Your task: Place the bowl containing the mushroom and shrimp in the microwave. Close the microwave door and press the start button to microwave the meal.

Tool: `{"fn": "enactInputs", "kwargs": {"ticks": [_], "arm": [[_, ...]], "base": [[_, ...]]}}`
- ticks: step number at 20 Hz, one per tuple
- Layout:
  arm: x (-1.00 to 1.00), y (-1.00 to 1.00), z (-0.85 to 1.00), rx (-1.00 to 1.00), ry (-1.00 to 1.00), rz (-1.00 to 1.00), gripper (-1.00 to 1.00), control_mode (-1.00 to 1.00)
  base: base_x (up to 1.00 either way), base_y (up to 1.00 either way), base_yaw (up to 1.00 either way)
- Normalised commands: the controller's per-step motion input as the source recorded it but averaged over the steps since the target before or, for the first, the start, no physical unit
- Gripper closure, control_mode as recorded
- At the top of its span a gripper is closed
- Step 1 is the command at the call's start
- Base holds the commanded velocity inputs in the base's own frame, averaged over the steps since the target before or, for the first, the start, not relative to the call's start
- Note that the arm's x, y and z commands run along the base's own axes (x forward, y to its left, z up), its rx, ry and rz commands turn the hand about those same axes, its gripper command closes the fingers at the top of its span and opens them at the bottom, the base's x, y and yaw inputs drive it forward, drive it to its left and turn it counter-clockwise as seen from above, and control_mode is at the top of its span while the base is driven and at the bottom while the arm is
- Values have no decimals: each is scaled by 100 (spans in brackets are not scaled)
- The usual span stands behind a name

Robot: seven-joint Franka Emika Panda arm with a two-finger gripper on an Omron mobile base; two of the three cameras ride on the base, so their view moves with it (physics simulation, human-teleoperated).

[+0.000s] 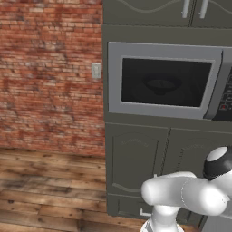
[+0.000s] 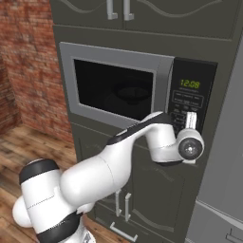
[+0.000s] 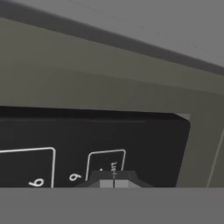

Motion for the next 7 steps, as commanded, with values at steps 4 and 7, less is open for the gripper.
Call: {"fn": "enactInputs", "kwargs": {"ticks": [4,7], "arm": [[26,-15,-7,2,-5,-5,100,-100],[31,-16,-11,4,-15,-7,100,-100]], "base": [[0,0,0],[0,0,0]]}}
